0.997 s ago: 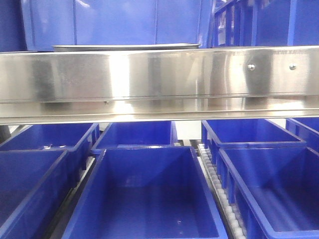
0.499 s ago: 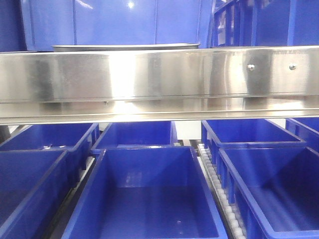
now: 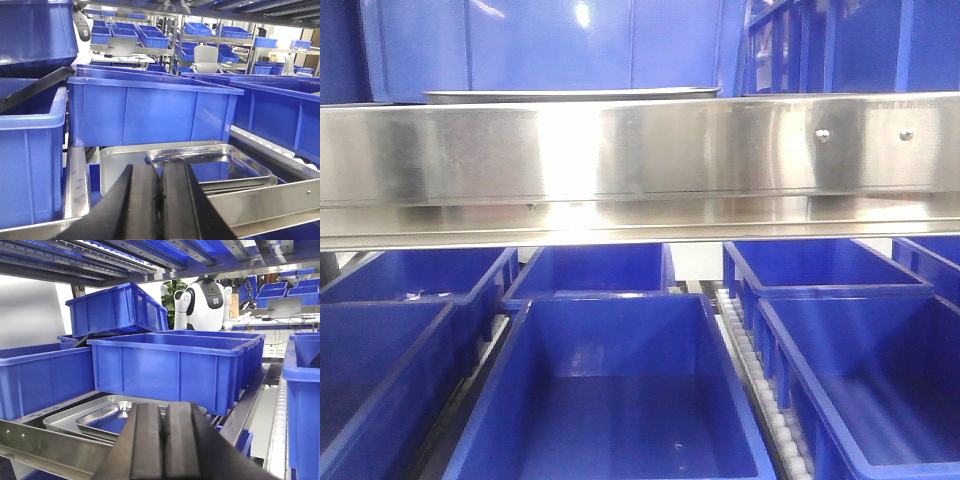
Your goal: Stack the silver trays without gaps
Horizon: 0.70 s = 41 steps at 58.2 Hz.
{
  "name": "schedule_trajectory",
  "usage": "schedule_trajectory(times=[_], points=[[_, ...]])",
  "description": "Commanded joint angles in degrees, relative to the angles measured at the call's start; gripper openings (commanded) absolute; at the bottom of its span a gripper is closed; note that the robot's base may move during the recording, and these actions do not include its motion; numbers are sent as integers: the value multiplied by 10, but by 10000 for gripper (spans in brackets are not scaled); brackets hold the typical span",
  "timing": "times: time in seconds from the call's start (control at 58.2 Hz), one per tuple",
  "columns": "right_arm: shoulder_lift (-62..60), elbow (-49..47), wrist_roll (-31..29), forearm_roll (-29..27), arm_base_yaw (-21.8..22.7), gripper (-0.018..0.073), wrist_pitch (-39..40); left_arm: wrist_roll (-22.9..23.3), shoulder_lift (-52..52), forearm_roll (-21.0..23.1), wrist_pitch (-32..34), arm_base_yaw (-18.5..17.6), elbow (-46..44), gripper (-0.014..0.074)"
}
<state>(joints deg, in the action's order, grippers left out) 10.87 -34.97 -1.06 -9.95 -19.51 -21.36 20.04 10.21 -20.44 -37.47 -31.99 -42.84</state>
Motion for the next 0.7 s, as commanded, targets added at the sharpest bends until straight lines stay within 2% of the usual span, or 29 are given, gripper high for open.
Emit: schedule_trajectory(times=[0.0, 0.103, 0.258, 0.464, 0.584, 0.688], points=[[-2, 3, -5, 0, 5, -79, 12, 2, -4, 2, 6, 1, 0, -20], [-2, 3, -5, 5, 32, -79, 14, 2, -4, 2, 6, 1, 0, -20], [-2, 12, -5, 36, 111, -79, 48, 2, -4, 2, 6, 1, 0, -20], [-2, 50, -5, 39, 211, -79, 82, 2, -4, 2, 6, 1, 0, -20], [-22, 97, -5, 39, 236, -79, 116, 2, -4, 2, 6, 1, 0, -20], [-61, 159, -5, 39, 236, -79, 202, 2, -4, 2, 6, 1, 0, -20]])
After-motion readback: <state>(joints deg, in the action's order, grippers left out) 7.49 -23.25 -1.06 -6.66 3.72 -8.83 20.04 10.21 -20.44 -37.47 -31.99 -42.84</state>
